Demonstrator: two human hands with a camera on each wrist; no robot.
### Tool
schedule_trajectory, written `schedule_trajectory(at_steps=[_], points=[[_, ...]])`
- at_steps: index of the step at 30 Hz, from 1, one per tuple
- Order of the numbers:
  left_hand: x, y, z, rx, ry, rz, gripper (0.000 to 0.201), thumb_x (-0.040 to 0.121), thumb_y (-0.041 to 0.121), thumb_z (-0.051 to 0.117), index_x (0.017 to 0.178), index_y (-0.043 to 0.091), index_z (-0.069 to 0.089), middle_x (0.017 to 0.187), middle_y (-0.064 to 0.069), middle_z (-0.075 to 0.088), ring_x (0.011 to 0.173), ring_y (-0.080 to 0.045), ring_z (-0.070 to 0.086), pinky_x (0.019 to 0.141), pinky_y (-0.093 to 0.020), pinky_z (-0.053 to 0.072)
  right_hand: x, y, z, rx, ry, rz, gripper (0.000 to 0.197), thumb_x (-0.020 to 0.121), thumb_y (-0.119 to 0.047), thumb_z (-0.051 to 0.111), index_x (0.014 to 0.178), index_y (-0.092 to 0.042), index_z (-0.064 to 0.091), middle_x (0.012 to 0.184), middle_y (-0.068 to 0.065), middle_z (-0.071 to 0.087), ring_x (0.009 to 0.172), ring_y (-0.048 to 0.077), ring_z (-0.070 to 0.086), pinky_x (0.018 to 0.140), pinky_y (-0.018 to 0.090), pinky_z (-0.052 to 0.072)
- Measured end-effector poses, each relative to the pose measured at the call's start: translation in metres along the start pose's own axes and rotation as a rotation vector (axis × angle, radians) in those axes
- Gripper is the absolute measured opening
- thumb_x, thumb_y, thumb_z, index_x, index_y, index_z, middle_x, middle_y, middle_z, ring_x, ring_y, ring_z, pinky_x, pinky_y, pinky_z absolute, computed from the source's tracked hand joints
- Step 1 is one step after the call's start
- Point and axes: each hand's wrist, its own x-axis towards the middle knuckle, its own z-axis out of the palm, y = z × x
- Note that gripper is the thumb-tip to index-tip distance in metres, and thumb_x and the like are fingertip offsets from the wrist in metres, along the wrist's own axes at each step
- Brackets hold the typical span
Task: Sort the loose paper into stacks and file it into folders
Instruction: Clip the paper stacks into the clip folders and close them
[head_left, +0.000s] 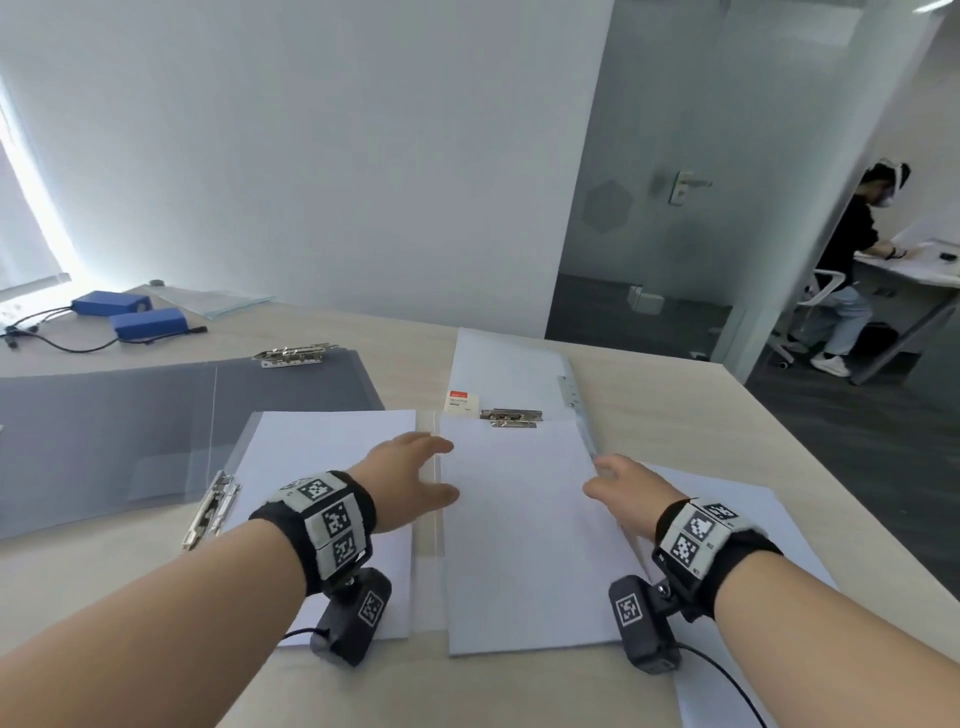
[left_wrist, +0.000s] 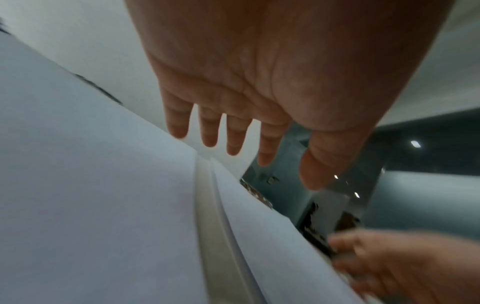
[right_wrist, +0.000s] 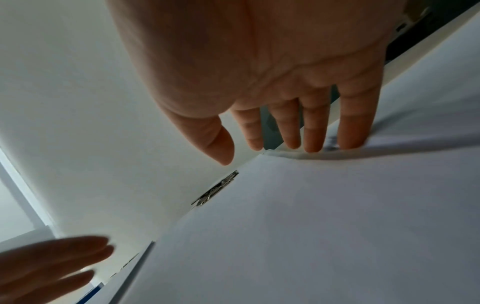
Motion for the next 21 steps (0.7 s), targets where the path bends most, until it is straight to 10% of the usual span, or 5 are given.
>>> schedule_trajectory(at_steps=[7,11,13,16,21], points=[[-0.044,-0.085,-0.025,-0.177,0.186,-0.537,0.067,0.087,0.053,0.062,0.147,0.028,0.043,0.150,-0.009,0.046,0.134,-0.033,0.046,0.111,-0.045,0.039,-0.010,0.020,-0.004,0.122,0.025,0.094,0.055,0.095,-0.030,0.052,0.148,-0.019,0.043,0.077,-0.010,0.038,0.065,0.014,0.044,0.053,0.024,0.034],[-0.053,-0.110,-0.026,-0.273,0.161,-0.623,0.072,0.089,0.047,0.063,0.150,0.015,0.040,0.152,-0.014,0.044,0.136,-0.034,0.045,0.110,-0.045,0.040,-0.017,0.013,-0.002,0.153,0.019,0.104,0.023,0.096,-0.019,0.051,0.114,-0.007,0.059,0.082,0.010,0.049,0.066,0.021,0.047,0.058,0.029,0.040],[-0.057,-0.107,-0.027,-0.266,0.168,-0.601,0.070,0.090,0.048,0.062,0.148,0.013,0.043,0.150,-0.012,0.048,0.136,-0.033,0.045,0.110,-0.045,0.039,-0.013,0.015,0.002,0.248,0.020,0.113,0.024,0.093,-0.019,0.054,0.112,-0.006,0.058,0.105,0.021,0.058,0.083,0.034,0.062,0.073,0.049,0.056],[-0.067,-0.106,-0.032,-0.250,0.260,-0.594,0.069,0.082,0.052,0.060,0.142,0.020,0.050,0.143,-0.011,0.054,0.129,-0.034,0.052,0.107,-0.045,0.043,-0.008,0.023,0.002,0.357,0.041,0.109,0.036,0.089,-0.014,0.063,0.120,-0.027,0.049,0.109,0.010,0.059,0.092,0.032,0.062,0.095,0.054,0.052],[-0.080,-0.122,-0.041,-0.213,0.251,-0.708,0.054,0.088,0.046,0.060,0.130,0.013,0.058,0.126,-0.016,0.059,0.109,-0.035,0.058,0.094,-0.041,0.046,-0.016,0.029,0.006,0.578,0.064,0.255,0.008,0.069,-0.005,0.068,0.071,-0.006,0.060,0.071,0.016,0.057,0.066,0.030,0.056,0.068,0.044,0.047]])
